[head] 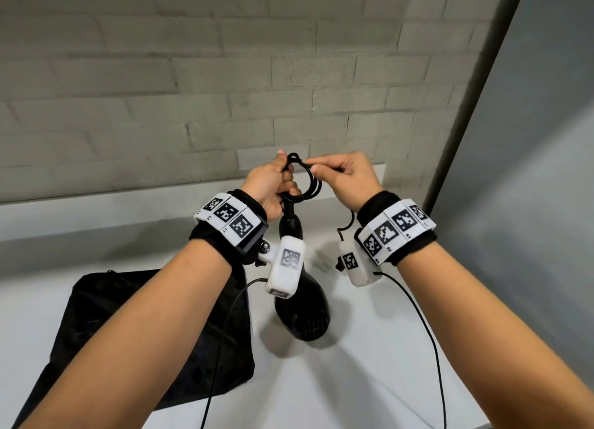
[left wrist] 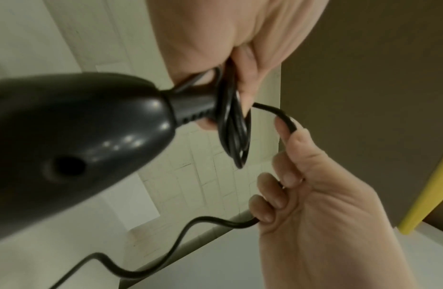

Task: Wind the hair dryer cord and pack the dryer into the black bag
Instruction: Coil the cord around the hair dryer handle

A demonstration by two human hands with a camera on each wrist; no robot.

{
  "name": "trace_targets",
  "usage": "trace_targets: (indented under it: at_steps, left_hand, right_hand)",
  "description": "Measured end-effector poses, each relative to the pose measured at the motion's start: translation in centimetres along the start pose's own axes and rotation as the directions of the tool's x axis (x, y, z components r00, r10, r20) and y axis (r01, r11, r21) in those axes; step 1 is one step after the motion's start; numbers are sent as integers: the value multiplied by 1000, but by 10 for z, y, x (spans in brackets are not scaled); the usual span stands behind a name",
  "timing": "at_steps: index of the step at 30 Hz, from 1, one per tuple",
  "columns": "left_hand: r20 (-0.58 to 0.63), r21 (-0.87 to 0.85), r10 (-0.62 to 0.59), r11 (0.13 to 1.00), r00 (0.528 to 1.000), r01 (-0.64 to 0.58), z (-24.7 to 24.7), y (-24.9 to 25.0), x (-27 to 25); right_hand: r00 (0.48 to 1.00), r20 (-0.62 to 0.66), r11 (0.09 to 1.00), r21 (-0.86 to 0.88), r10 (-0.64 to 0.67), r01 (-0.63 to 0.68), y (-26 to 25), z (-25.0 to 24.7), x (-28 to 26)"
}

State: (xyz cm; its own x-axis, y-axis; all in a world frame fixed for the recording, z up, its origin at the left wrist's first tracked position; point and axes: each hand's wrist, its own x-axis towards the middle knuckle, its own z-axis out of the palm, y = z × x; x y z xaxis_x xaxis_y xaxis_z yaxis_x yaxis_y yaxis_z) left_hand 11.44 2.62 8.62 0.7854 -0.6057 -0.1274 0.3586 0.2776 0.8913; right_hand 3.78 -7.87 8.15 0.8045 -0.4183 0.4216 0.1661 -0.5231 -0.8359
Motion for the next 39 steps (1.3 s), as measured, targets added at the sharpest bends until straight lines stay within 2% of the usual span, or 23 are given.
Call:
trace_targets:
  at_steps: [2, 6, 10, 15, 22, 25, 27, 30, 33, 36, 39]
  left_hand:
    - [-31, 69, 20, 997, 999, -18, 1, 2, 2]
    - [-49, 191, -2, 982, 999, 11, 2, 2, 2]
    - [-71, 127, -4, 992, 997, 13, 3, 0, 3]
    - [10, 35, -18, 999, 1000, 18, 0, 3, 1]
    - [23, 23, 21, 999, 1000, -22, 2, 4, -2]
    - [16, 39, 44, 998, 999, -44, 2, 7, -3]
    - [-1, 43, 54, 998, 999, -54, 1, 7, -3]
    - [-15, 58, 62, 996, 998, -61, 0, 5, -4]
    - [-17, 66, 58, 996, 998, -57, -1, 3, -6]
    - [-24, 57, 60, 997, 998, -59, 1, 3, -8]
    - [-17, 37, 65, 997, 998, -64, 2, 4, -11]
  right_hand:
    - [999, 49, 995, -100, 1, 4, 2, 4, -4]
    - [993, 113, 987, -160, -14, 32, 3, 7, -6]
    - [992, 124, 984, -175, -22, 44, 5, 8, -7]
    - [999, 41, 987, -159, -9, 15, 18, 6, -8]
    - [1000, -22, 1000, 29, -2, 3, 35, 5, -7]
    - [999, 36, 998, 65, 14, -17, 49, 4, -12]
    - [990, 123, 998, 5, 66, -67, 63, 7, -16]
    - [960, 216, 982, -105, 177, -157, 85, 14, -28]
    - [911, 285, 933, -288, 298, -216, 103, 22, -40]
    - [807, 328, 808, -516, 491, -282, 121, 30, -51]
    - [678, 347, 712, -592, 648, -378, 132, 31, -62]
